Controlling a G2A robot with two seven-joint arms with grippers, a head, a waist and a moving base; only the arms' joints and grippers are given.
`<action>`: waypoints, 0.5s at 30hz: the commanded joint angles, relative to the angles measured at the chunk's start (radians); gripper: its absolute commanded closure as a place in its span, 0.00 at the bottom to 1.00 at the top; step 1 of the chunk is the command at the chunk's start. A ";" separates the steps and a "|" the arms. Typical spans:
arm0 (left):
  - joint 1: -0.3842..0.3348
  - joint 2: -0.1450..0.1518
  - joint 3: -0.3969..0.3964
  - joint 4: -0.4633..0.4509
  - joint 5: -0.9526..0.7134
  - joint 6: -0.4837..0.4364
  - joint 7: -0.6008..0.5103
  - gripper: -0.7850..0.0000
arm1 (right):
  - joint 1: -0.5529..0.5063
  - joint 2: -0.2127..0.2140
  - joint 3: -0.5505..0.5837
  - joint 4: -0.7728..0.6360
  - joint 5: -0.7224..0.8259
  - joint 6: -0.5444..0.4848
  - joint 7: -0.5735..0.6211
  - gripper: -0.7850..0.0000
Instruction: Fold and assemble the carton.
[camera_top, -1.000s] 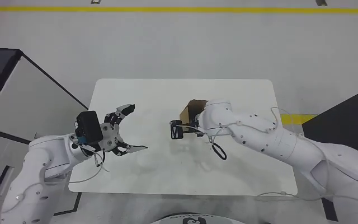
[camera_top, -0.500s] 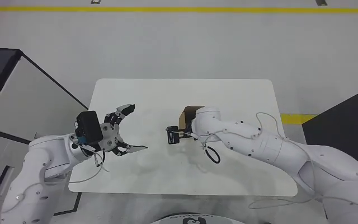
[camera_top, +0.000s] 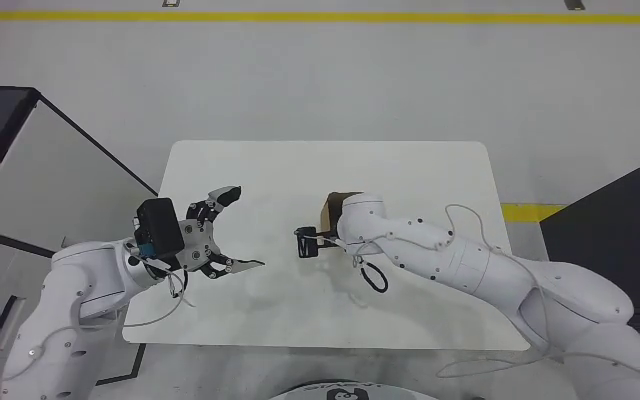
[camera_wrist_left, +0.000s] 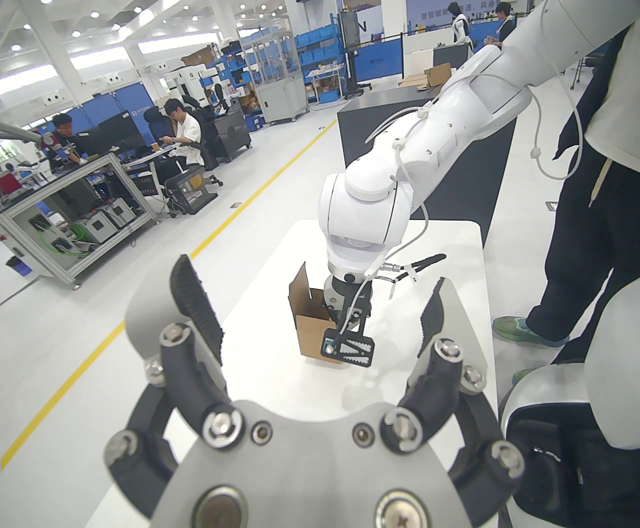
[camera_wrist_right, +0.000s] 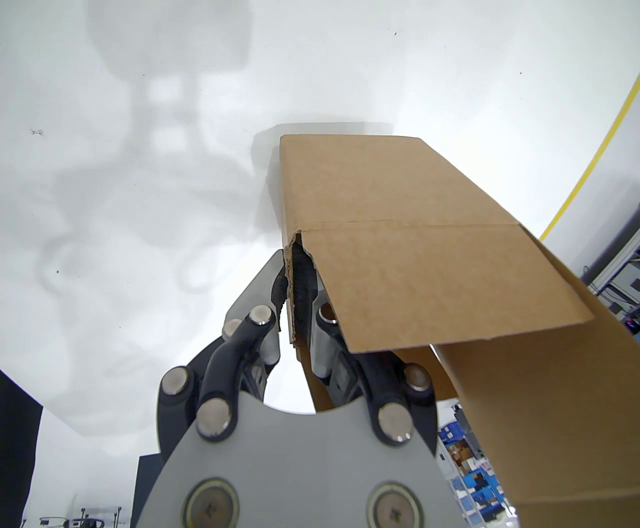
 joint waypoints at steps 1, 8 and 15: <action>0.000 0.000 0.000 0.000 0.000 0.000 0.000 0.00 | -0.004 -0.005 0.002 0.010 -0.006 -0.002 0.000 1.00; 0.000 0.000 0.000 0.000 0.000 0.000 0.000 0.00 | -0.017 -0.018 0.013 0.027 -0.021 -0.009 0.002 0.85; 0.000 0.000 0.000 0.000 0.000 0.000 0.000 0.00 | -0.033 -0.022 0.032 0.014 -0.038 -0.007 0.009 0.64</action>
